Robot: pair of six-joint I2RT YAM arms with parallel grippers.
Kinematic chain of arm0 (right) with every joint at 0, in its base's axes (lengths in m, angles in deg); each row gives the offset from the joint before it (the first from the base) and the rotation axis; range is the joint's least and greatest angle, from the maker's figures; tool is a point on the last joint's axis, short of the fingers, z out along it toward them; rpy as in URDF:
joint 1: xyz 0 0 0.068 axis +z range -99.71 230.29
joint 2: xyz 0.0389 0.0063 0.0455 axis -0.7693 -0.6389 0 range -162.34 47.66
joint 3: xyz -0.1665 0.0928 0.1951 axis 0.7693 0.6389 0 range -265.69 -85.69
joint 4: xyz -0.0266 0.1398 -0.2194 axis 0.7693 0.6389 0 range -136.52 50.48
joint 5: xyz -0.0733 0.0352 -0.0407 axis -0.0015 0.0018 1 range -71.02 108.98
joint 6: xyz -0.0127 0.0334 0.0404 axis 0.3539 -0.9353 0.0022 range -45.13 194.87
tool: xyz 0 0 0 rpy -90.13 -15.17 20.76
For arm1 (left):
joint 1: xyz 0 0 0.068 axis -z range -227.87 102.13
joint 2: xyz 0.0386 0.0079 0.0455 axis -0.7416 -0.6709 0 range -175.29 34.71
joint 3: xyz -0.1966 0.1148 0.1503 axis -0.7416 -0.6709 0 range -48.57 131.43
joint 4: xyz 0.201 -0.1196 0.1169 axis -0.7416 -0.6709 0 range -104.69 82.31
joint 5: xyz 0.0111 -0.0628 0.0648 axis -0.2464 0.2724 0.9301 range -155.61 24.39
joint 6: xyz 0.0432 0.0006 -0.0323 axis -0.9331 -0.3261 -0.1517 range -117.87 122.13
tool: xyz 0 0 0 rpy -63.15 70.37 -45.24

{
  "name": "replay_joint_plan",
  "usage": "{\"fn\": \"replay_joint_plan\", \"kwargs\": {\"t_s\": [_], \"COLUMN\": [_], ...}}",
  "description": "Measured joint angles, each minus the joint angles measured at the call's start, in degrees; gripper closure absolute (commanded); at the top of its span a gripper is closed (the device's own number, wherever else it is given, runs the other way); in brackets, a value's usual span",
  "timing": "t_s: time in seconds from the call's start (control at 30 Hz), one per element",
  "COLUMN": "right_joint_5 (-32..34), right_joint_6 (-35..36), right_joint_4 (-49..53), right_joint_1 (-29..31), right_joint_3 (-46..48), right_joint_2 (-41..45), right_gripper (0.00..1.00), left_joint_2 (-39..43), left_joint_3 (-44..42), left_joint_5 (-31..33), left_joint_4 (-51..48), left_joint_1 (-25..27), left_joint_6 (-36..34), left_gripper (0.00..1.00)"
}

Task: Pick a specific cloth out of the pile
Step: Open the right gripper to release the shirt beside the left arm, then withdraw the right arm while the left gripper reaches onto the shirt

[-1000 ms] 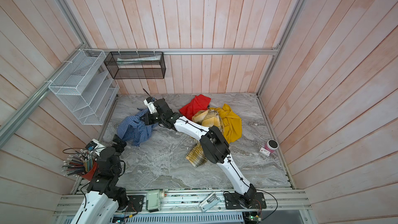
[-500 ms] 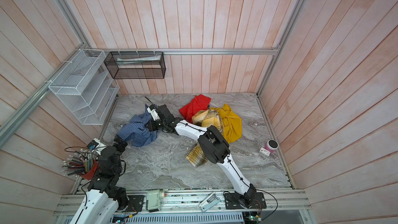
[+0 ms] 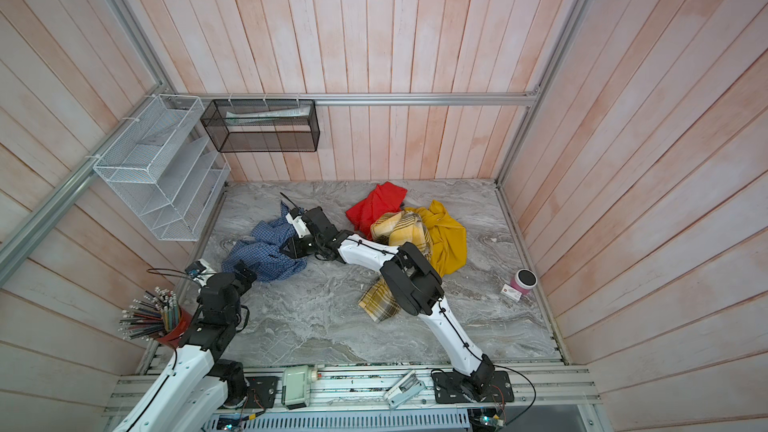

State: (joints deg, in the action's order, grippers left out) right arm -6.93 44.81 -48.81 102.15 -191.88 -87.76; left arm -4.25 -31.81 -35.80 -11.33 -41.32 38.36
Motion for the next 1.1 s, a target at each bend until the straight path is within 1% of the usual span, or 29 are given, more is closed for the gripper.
{"fn": "replay_joint_plan", "kwargs": {"t_s": [0.1,0.13,0.2,0.27,0.3,0.33,0.57,0.77,0.87,0.97,1.03,1.1], "right_joint_5": [0.96,1.40,2.36,3.39,3.82,4.26,7.67,11.04,14.49,17.86,19.74,21.57], "right_joint_6": [0.92,1.42,2.03,2.71,3.19,3.56,6.21,9.94,13.29,16.48,18.08,19.34], "right_joint_4": [0.94,1.44,2.36,2.78,2.75,2.73,2.49,2.78,2.82,2.19,1.25,-0.17], "right_joint_1": [0.07,0.09,0.11,0.13,0.13,0.13,0.13,0.13,0.04,-0.83,-2.47,-5.62], "right_joint_3": [0.00,0.00,0.42,1.62,2.40,3.19,7.63,10.23,15.78,23.56,29.75,36.61], "right_joint_2": [0.11,0.35,1.33,3.30,4.68,6.12,16.55,22.64,27.93,35.17,41.05,48.13], "right_gripper": [0.36,0.30,0.21,0.09,0.07,0.02,0.02,0.02,0.02,0.02,0.02,0.02], "left_joint_2": [0.68,0.92,1.29,1.40,1.42,1.44,0.87,-4.02,-8.28,-12.98,-16.50,-20.68], "left_joint_3": [0.07,0.07,0.11,0.37,0.59,0.74,1.57,5.20,8.41,11.37,13.18,15.52], "left_joint_5": [0.02,0.04,0.04,0.07,0.09,0.17,0.46,-1.66,-3.80,-7.15,-10.16,-13.27], "left_joint_4": [-0.07,-0.09,-0.24,-0.52,-0.70,-0.74,-1.09,-0.76,-0.11,1.16,1.97,2.08], "left_joint_1": [0.00,0.00,0.00,0.00,0.00,0.00,0.00,0.00,-0.07,-0.66,-1.11,-1.31], "left_joint_6": [0.00,0.00,-0.02,-0.13,-0.20,-0.20,-0.79,-3.80,-5.70,-7.78,-9.38,-11.02], "left_gripper": [0.00,0.00,0.00,0.00,0.00,0.00,0.00,0.00,0.00,0.00,0.00,0.00]}}
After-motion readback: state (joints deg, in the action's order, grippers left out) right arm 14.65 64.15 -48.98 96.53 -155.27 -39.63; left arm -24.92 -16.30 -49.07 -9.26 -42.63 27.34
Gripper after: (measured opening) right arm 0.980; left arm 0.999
